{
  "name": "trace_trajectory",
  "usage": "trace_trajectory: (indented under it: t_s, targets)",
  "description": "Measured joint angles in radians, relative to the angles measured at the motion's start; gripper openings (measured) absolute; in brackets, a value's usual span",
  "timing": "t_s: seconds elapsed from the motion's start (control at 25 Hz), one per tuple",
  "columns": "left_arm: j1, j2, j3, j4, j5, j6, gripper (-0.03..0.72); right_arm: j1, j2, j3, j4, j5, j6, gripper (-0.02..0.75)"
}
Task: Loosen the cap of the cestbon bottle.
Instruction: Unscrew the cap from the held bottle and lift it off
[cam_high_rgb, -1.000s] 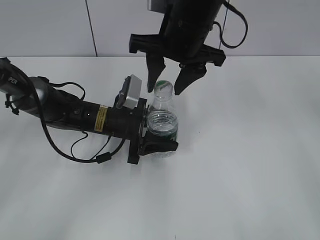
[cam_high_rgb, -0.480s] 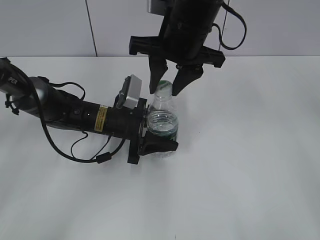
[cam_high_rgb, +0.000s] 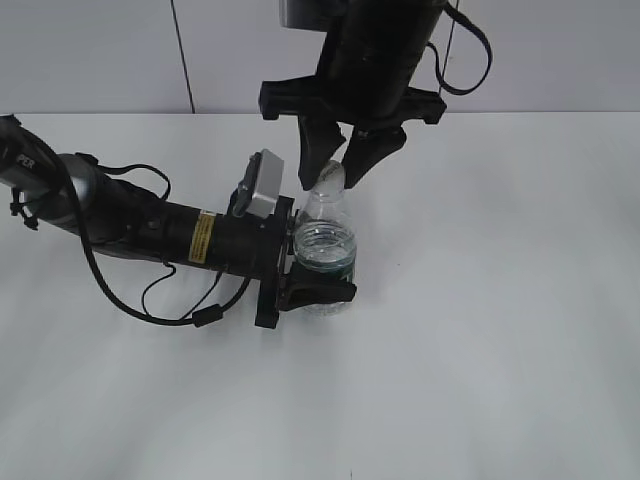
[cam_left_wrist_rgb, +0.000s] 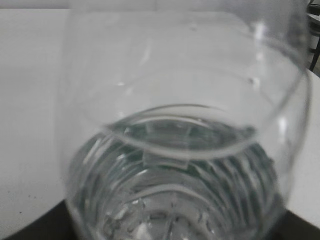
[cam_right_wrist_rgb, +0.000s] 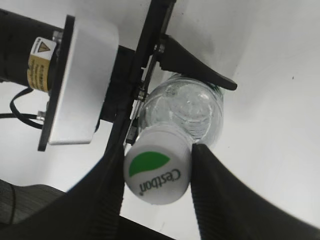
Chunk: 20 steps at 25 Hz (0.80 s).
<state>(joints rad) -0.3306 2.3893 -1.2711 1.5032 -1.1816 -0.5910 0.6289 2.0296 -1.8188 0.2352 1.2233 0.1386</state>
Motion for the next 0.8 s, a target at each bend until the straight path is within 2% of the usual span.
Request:
trace_trajectory:
  t_s: [0.56, 0.8]
  targets:
    - [0.000, 0.000, 0.000, 0.006, 0.000, 0.000, 0.408, 0.000, -0.001, 0.000, 0.002, 0.000, -0.798, 0.305]
    - [0.000, 0.000, 0.000, 0.015, 0.000, 0.002, 0.408, 0.000, -0.002, 0.000, 0.003, 0.000, -1.080, 0.305]
